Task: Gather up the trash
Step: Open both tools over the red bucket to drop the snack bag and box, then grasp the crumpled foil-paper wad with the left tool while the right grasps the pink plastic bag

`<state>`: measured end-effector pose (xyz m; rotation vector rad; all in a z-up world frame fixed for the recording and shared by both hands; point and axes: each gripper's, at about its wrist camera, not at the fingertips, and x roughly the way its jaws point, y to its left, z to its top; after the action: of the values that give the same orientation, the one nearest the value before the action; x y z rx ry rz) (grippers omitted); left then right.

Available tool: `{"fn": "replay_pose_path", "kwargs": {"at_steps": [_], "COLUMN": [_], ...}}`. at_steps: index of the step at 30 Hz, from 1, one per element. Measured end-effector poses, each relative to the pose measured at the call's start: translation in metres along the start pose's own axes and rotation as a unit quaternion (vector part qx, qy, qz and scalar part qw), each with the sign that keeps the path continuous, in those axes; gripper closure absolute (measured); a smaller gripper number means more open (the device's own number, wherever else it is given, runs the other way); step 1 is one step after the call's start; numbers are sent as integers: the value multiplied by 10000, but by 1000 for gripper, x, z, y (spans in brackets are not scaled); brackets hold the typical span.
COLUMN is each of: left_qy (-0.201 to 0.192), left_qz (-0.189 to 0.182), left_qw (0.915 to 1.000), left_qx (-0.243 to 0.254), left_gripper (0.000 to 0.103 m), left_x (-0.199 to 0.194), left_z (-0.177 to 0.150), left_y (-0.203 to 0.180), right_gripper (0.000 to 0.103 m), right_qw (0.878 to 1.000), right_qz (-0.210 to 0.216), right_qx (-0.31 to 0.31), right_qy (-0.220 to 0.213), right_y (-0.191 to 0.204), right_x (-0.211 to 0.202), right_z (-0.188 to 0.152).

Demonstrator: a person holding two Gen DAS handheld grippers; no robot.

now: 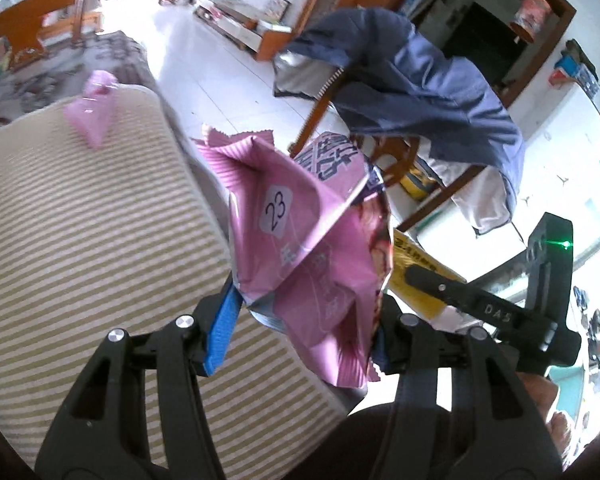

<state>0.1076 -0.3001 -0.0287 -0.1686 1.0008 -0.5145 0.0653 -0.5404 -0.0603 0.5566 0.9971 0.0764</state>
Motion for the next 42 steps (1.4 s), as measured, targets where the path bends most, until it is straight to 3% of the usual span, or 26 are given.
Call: {"fn": "replay_pose_path", "kwargs": {"at_steps": [4, 6, 10, 17, 21, 26, 28, 31, 35, 39, 42], "left_qy": [132, 191, 240, 97, -86, -357, -478, -763, -1015, -1175, -1110], "left_qz": [38, 37, 21, 196, 424, 1009, 1393, 2092, 2928, 3280, 3401], "left_qw": [9999, 9998, 9996, 9989, 9962, 9884, 9822, 9660, 9361, 9112, 9045], "left_qx": [23, -49, -127, -425, -757, -1078, -1163, -1312, -1667, -2200, -2322], "left_gripper": [46, 32, 28, 25, 25, 25, 25, 23, 19, 19, 18], "left_x": [16, 24, 31, 19, 6, -20, -35, -65, -93, -105, -104], "left_z": [5, 7, 10, -5, -12, -14, -11, -3, 16, 35, 50], "left_y": [-5, -4, 0, 32, 65, 122, 155, 212, 294, 364, 397], "right_gripper": [52, 48, 39, 37, 31, 20, 20, 22, 22, 22, 22], "right_qw": [9998, 9996, 9992, 9993, 9971, 9902, 9868, 9797, 9807, 9836, 9835], "right_qz": [-122, -158, -146, -186, 669, 1122, 1189, 992, 934, 1040, 967], "right_qx": [99, 191, 331, -157, 84, -799, -1102, -1523, -1583, -1252, -1283], "right_qy": [-73, -134, -168, -279, -345, -222, -10, 851, 660, 783, 832], "right_y": [-5, -8, -7, 30, 68, 150, 171, 188, 187, 178, 179], "right_x": [5, 8, 13, 6, 0, 25, 47, 84, 80, 86, 89], "right_z": [6, 9, 16, 26, 37, 16, -4, -28, -28, -24, -24]}}
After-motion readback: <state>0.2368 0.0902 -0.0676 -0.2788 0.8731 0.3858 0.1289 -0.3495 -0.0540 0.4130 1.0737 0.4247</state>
